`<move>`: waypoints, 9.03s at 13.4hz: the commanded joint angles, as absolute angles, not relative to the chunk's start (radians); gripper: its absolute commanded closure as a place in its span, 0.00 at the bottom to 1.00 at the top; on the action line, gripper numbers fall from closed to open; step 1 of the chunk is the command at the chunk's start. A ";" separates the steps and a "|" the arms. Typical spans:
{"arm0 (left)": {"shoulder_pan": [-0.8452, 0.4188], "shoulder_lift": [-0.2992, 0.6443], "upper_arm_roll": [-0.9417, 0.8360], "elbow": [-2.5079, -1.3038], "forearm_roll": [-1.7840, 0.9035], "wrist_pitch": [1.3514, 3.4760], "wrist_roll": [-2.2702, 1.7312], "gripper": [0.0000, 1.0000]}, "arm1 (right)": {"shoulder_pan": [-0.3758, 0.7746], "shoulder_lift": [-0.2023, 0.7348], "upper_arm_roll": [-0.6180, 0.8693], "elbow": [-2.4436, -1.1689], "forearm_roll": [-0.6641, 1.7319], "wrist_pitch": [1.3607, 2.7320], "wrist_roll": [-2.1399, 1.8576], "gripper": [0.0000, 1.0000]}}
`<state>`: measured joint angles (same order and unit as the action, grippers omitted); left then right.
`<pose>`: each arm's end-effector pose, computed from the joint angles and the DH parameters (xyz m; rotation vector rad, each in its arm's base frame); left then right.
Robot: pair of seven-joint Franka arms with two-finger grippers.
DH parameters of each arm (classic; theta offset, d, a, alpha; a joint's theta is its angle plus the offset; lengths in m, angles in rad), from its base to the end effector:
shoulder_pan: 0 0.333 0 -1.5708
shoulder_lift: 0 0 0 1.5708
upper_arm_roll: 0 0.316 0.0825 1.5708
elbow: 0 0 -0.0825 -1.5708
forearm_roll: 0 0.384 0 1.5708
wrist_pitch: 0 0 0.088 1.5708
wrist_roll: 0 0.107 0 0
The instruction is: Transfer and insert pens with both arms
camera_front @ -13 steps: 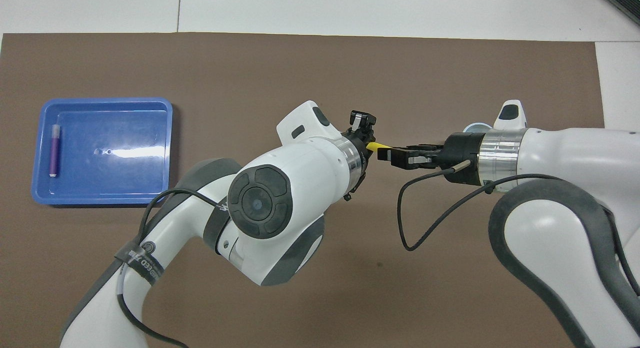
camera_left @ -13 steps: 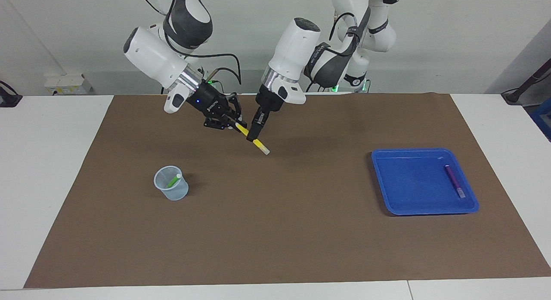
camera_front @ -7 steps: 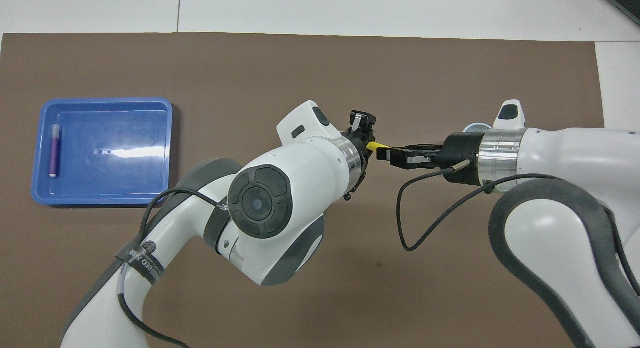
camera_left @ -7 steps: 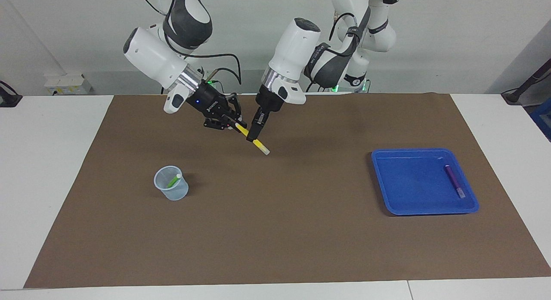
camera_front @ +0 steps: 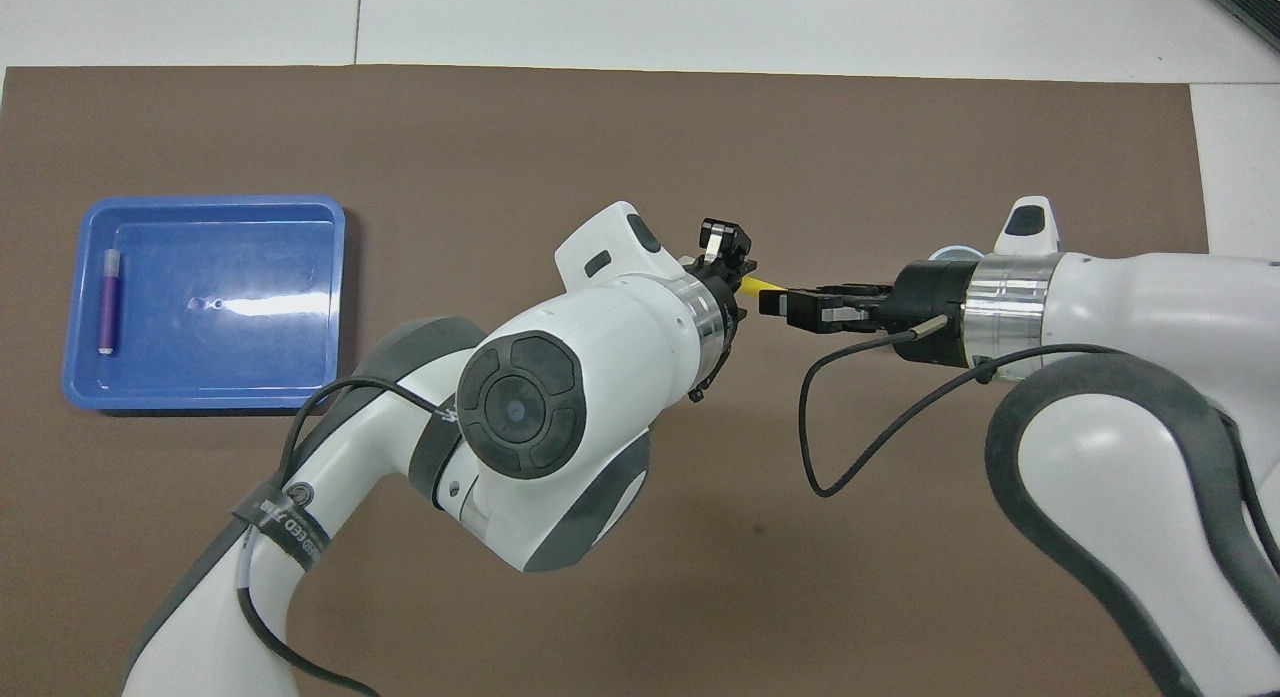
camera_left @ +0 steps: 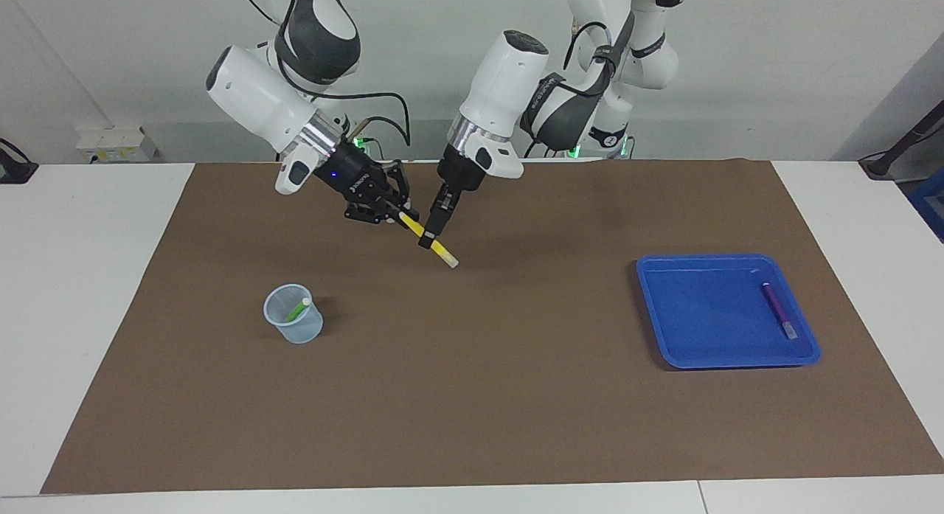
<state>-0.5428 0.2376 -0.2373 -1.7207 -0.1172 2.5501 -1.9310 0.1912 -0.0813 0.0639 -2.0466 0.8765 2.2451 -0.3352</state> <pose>0.4895 -0.4617 0.5161 2.0494 1.4812 -0.0178 0.5370 0.1636 0.5140 -2.3786 -0.1407 -0.3645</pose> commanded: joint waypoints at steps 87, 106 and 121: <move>0.322 0.368 -0.219 -1.858 0.248 2.305 -0.181 0.00 | -0.124 -0.149 0.067 -1.829 -0.014 1.658 -0.212 0.00; 0.428 0.388 -0.209 -1.965 0.256 2.536 0.209 0.00 | -0.123 -0.149 0.069 -1.830 -0.012 1.669 -0.199 0.00; 0.456 0.394 -0.204 -2.039 0.258 2.637 0.210 0.00 | -0.123 -0.149 0.069 -1.829 -0.012 1.669 -0.186 0.00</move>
<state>0.4417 0.3977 -0.1997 -1.9985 0.2440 2.6067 0.2212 -0.1214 -0.1223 0.0651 -1.7972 0.0072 1.6439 -0.2070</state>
